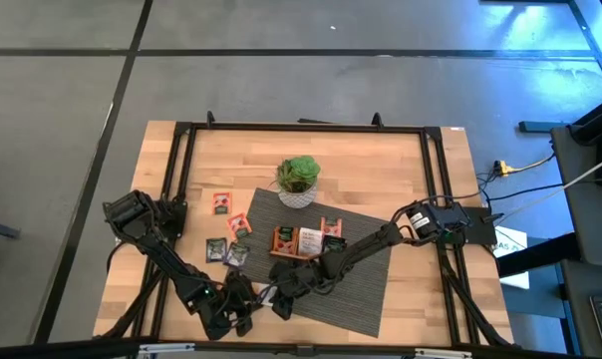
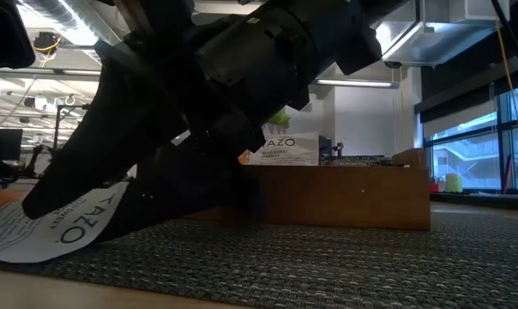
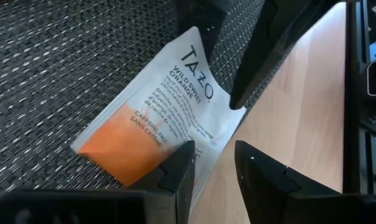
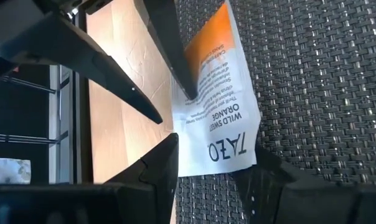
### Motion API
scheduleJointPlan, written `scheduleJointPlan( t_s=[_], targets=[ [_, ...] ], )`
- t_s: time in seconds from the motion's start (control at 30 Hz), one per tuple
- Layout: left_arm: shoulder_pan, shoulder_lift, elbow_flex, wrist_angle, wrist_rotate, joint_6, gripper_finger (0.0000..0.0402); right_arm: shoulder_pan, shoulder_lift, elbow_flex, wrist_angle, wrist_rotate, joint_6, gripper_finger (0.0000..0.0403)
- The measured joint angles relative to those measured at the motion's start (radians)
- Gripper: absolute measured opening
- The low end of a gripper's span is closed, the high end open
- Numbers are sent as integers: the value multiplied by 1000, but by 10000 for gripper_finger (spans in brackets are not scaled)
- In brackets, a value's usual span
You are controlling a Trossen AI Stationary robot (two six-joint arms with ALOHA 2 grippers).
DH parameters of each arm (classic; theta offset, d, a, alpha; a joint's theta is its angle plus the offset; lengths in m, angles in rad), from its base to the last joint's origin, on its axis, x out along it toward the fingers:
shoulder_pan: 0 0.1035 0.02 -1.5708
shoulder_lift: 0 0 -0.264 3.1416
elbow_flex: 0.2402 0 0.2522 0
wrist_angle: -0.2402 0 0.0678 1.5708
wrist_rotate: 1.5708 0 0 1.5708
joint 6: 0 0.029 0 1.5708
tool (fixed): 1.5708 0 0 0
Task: Pick & Place Tea
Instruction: Put the white tea bag into the middle of the wooden organizer
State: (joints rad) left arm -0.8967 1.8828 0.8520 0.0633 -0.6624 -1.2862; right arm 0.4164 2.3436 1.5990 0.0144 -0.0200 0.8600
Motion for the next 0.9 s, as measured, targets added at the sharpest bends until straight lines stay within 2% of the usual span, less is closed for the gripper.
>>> scheduleJointPlan(
  t_s=[0.27, 0.63, 0.9],
  targets=[
    [-11, 0, 0, -3, -7, -12, 111, 2, 1, -1, 24, 10, -6, 131],
    [-14, 0, 1, -9, -19, -10, 108, 2, 2, -1, 20, 64, -65, 12],
    [-24, -61, 0, 39, 6, 88, 110, 2, -32, -1, -2, 91, -137, 5]
  ],
)
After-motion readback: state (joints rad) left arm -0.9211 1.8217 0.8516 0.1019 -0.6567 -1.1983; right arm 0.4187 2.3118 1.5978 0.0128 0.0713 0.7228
